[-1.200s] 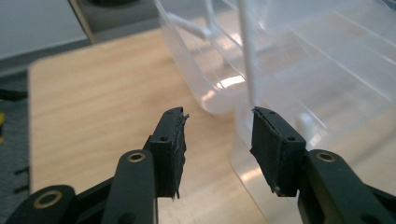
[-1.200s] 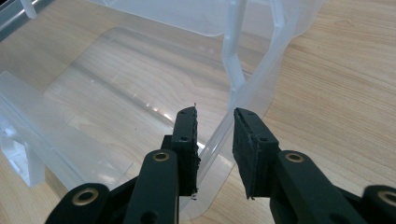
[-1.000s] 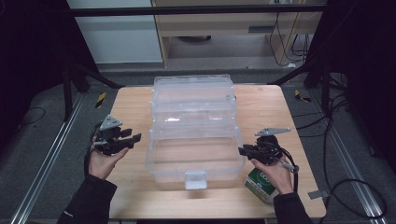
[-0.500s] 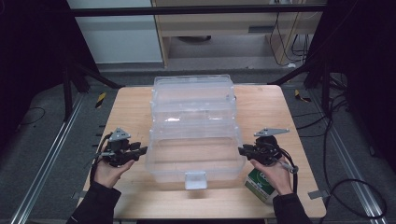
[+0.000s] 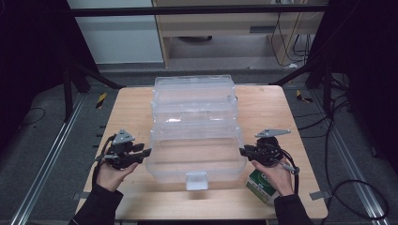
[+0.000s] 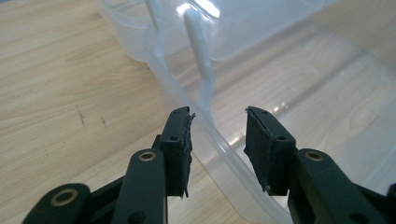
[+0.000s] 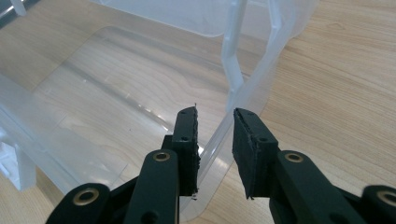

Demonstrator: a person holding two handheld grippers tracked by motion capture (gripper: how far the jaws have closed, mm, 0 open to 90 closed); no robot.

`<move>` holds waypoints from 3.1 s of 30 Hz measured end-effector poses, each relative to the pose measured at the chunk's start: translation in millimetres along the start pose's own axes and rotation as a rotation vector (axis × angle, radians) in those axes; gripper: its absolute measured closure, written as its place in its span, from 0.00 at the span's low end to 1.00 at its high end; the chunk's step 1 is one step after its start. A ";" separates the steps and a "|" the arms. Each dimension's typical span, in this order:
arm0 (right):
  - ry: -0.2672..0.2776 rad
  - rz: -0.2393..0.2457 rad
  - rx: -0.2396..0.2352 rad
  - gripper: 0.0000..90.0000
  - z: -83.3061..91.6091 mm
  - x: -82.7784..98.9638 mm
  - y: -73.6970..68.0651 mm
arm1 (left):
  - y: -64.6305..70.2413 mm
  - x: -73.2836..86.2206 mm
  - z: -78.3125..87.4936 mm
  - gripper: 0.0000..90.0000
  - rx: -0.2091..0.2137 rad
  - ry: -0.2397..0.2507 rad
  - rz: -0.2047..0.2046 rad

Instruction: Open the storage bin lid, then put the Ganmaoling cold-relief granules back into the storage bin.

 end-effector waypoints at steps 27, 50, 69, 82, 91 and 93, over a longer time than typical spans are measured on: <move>-0.016 -0.005 0.012 0.70 0.7 -0.5 -6.0 | -12.6 -3.5 -6.8 0.62 -0.048 0.017 0.017; -0.165 0.136 0.077 0.23 57.7 -1.9 -1.6 | -78.3 36.4 3.3 0.42 -0.187 0.066 0.128; -0.393 0.189 0.064 0.13 63.0 17.5 -5.8 | -79.6 51.8 -11.5 0.37 -0.198 0.022 0.158; -0.540 0.206 0.056 0.07 52.0 37.4 -5.7 | -77.7 51.1 -13.6 0.38 -0.187 0.015 0.148; -0.628 0.231 0.051 0.07 38.0 48.9 -2.2 | -78.6 51.9 -14.0 0.38 -0.187 0.012 0.154; -0.638 0.220 0.053 0.07 36.9 50.1 -1.3 | -78.6 52.2 -14.9 0.38 -0.186 0.010 0.151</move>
Point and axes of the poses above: each handheld gripper's, and its own axes: z roughly backward along the jaws, x roughly out of its underside, y roughly to its right, the point moved 5 cm from there along -z, roughly forward along the jaws, and after that the axes turned 1 degree about x, right-handed, at the moved point
